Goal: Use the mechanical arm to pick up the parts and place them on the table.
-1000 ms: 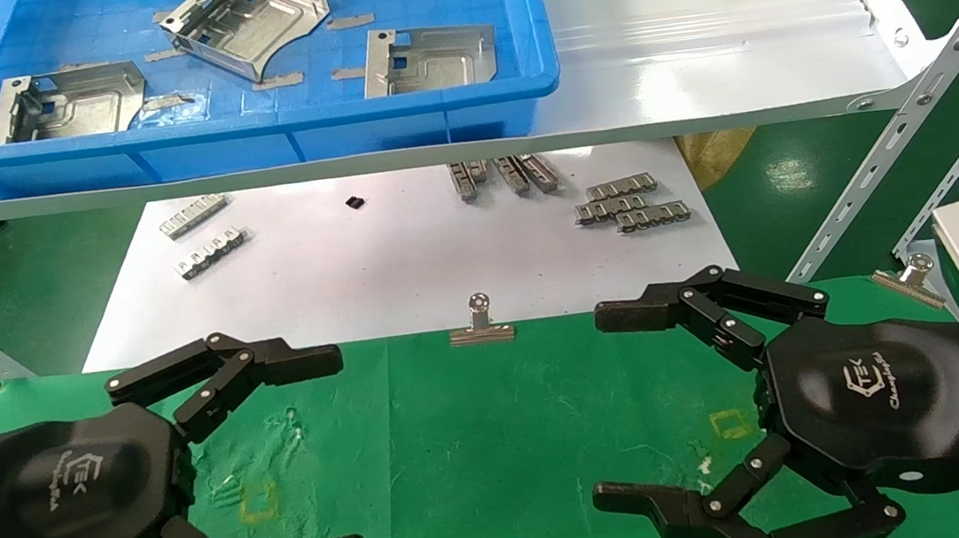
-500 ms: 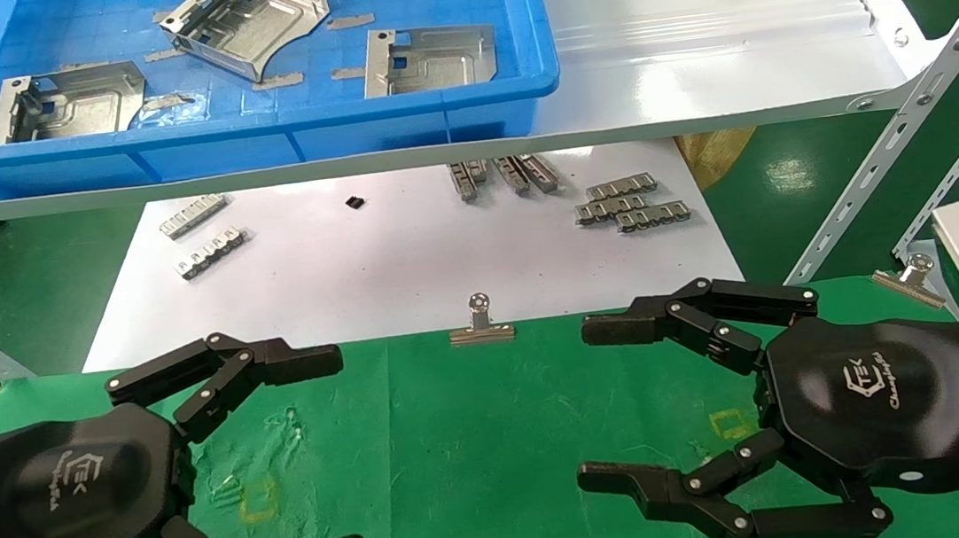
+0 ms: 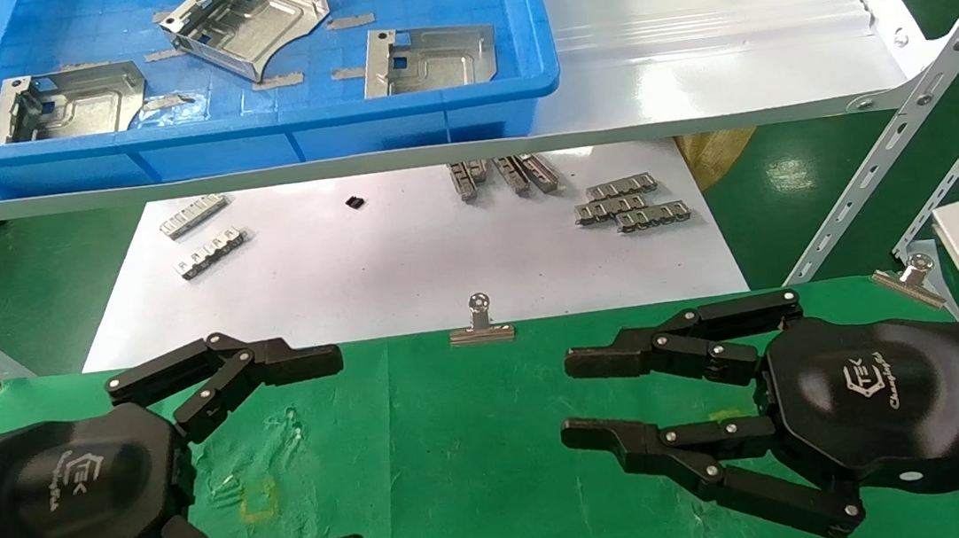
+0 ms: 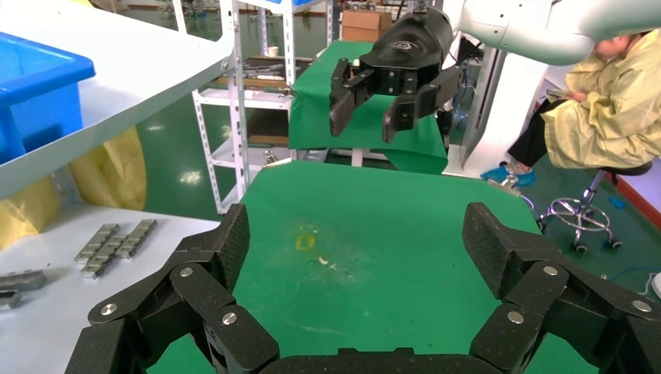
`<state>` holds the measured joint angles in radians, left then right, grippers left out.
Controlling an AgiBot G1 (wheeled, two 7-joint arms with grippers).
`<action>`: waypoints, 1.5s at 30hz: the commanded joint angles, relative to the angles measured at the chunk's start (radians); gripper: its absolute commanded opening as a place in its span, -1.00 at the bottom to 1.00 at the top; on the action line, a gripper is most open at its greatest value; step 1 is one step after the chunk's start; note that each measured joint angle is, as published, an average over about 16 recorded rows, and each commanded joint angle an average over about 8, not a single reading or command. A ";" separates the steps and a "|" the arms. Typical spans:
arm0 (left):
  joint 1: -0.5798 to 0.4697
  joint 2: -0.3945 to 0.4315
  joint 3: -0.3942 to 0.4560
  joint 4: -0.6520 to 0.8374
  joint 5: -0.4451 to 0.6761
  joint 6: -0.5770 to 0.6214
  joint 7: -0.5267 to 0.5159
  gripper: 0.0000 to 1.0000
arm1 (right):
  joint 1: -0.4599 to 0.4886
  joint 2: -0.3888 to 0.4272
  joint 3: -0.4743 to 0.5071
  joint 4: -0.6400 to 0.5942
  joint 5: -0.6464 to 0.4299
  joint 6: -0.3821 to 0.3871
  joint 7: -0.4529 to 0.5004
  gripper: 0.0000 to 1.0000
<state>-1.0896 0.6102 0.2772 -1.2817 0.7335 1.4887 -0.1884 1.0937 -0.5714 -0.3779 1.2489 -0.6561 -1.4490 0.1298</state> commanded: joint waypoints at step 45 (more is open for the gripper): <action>-1.022 0.604 0.330 1.259 0.762 -0.682 0.056 -1.00 | 0.000 0.000 0.000 0.000 0.000 0.000 0.000 1.00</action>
<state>-2.1092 1.2143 0.6054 -0.0261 1.4931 0.8035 -0.1318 1.0938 -0.5713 -0.3781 1.2489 -0.6560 -1.4491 0.1297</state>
